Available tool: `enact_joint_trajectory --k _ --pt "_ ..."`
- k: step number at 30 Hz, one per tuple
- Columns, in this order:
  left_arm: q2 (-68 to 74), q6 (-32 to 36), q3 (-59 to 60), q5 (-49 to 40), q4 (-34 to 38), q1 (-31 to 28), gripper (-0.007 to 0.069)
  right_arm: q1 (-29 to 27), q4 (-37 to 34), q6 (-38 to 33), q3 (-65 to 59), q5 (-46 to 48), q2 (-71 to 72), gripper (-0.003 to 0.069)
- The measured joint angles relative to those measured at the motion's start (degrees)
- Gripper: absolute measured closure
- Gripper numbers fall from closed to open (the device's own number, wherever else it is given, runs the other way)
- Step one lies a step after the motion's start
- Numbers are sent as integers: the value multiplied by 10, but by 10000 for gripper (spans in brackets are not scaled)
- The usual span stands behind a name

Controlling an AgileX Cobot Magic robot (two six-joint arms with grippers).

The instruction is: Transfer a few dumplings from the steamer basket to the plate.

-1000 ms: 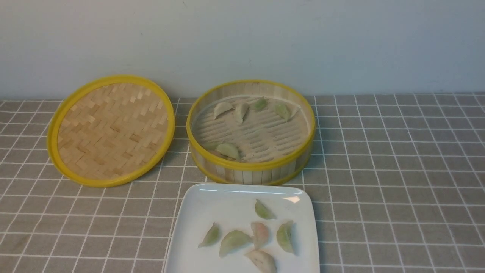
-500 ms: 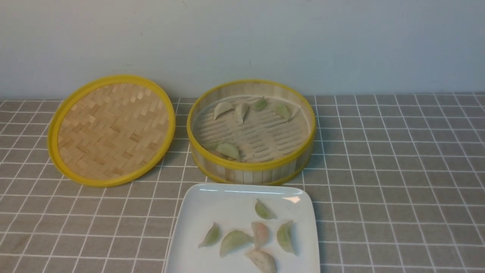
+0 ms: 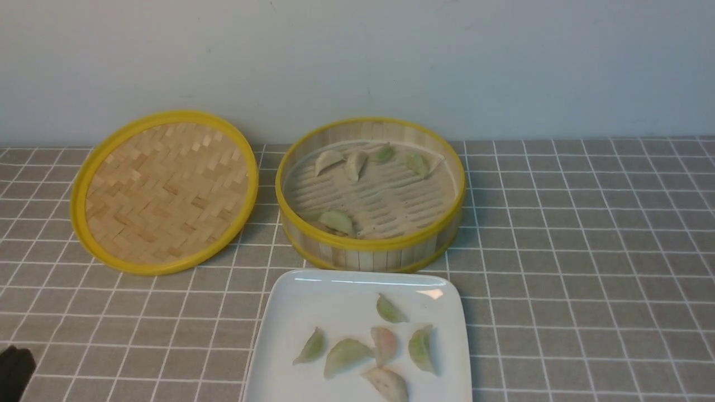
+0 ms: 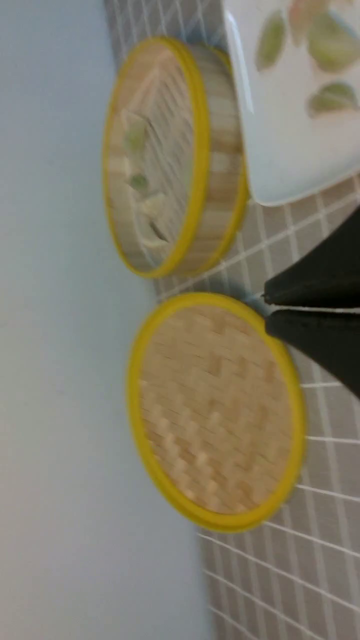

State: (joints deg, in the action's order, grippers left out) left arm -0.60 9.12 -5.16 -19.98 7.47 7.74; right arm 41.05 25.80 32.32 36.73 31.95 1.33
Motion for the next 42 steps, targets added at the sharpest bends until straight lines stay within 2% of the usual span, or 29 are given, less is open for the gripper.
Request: enact_joint_trajectory --k 4,37,39,42 --pt "0 0 65 -5 -2 -16 629 0 0 -1 0 -1 0 672" --pt "0 0 67 -19 -4 -16 629 0 0 -1 0 -1 0 672" --pt "0 0 67 -19 -4 -16 629 0 -14 -13 0 -1 0 672" --pt "0 0 67 -19 -4 -16 629 0 -71 -61 -5 -4 0 672"
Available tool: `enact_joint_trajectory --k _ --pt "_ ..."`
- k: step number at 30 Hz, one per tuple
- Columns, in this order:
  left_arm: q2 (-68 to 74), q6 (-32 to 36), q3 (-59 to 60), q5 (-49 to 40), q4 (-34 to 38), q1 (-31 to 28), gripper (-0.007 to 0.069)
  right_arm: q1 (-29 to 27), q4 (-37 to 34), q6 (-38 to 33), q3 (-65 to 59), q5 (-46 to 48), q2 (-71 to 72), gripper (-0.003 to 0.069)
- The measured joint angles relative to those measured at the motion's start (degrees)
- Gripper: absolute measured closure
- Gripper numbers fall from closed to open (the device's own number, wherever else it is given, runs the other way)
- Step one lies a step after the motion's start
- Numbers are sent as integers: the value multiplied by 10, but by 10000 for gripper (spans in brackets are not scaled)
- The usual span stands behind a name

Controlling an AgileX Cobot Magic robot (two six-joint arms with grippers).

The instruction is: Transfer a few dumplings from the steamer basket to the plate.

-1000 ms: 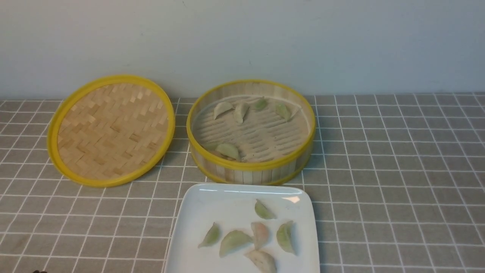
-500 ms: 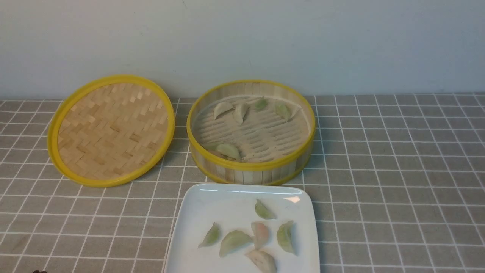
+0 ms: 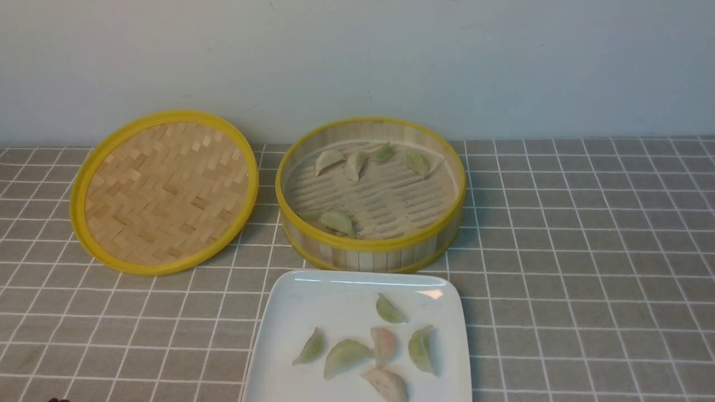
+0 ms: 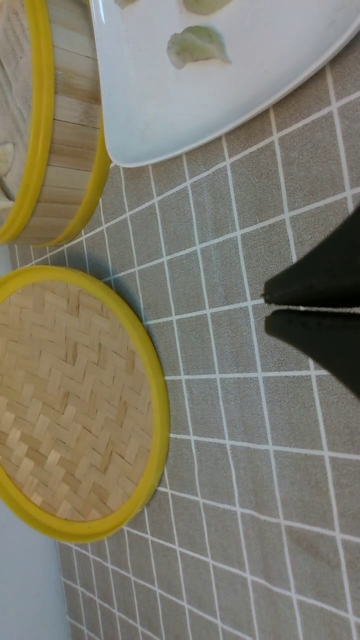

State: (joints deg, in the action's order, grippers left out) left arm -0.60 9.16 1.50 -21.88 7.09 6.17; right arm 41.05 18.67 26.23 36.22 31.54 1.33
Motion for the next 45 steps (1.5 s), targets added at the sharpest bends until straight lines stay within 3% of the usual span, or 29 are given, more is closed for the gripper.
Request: enact_joint_trajectory --k 6,9,14,17,22,25,29,34,45 --pt "0 0 0 0 0 0 629 0 -187 -198 -90 -57 0 672" --pt "0 0 0 0 0 0 629 0 -232 -229 -138 -99 -1 672" --pt "0 0 0 0 0 0 629 -3 -214 -246 -210 -124 -1 672" --pt "0 0 0 0 0 0 629 -38 -198 -250 -249 -124 -1 672" --pt "0 0 0 0 0 0 629 -242 -190 -251 -348 -124 -2 672" --pt "0 0 0 0 0 0 629 -332 -187 -253 -376 -114 -2 672" --pt "0 0 0 0 0 0 629 -397 -187 -253 -376 -103 -3 672" --pt "0 0 0 0 0 0 629 -431 -187 -253 -375 -100 -3 672" --pt "0 0 0 0 0 0 629 -433 -187 -253 -375 -100 -3 672"
